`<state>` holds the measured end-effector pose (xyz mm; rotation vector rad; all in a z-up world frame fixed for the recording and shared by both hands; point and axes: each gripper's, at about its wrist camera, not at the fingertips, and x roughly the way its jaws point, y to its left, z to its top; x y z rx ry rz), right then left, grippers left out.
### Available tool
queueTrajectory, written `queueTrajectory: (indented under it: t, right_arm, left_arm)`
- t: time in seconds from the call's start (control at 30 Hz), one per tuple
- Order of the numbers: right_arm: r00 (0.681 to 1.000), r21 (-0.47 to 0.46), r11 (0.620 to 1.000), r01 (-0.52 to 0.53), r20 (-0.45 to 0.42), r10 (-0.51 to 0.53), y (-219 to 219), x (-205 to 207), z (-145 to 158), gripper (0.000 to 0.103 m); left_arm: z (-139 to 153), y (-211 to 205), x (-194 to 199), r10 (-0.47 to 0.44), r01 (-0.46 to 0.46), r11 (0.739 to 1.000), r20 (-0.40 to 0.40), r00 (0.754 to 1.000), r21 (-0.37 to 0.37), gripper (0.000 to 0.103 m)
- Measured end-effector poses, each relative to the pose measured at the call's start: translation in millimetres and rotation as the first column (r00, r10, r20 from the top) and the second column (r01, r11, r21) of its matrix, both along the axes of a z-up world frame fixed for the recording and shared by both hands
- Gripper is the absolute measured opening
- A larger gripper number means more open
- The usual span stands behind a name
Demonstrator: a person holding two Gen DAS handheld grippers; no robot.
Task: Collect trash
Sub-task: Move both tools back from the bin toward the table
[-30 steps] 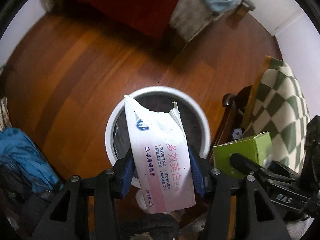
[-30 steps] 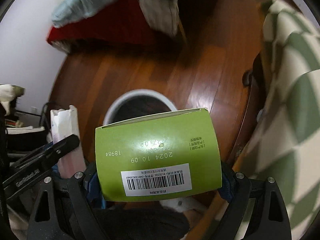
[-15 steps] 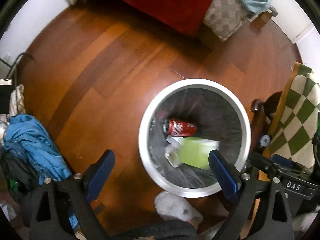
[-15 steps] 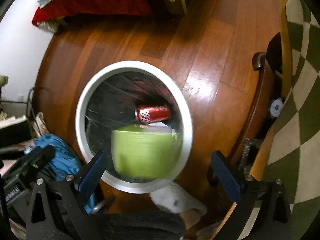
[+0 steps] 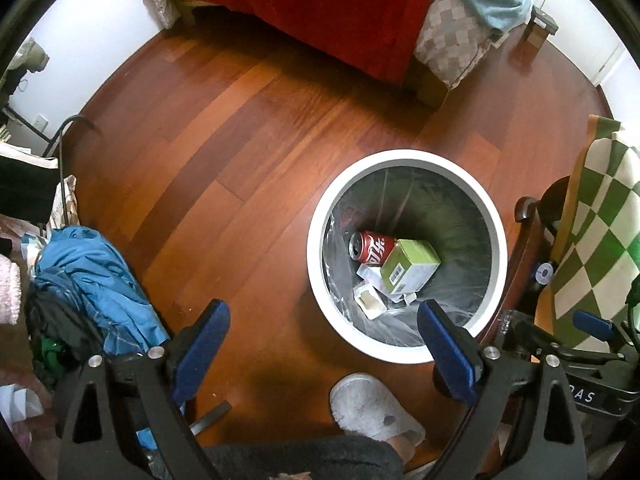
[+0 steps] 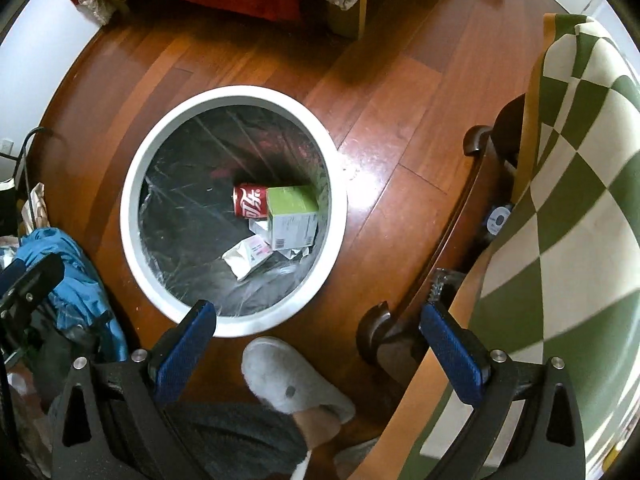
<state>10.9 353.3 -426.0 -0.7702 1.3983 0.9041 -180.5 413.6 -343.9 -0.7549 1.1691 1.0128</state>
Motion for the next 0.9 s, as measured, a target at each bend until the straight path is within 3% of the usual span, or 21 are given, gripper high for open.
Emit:
queueTrajectory:
  t: [0.33,0.9]
  right_arm:
    - [1.000,0.088,0.996,0.009,0.004,-0.009,-21,-15,51,0.103]
    - [0.998,0.287,0.958,-0.029,0.060,0.012,-100,-32,201,0.103]
  left_arm:
    - [44,-27,-13,-0.010,0.009,0.998,0.015,1.000,0.059,0.096]
    - [153,-99,-38,-0.028,0.010,0.986,0.107,0.994,0.164,0.096]
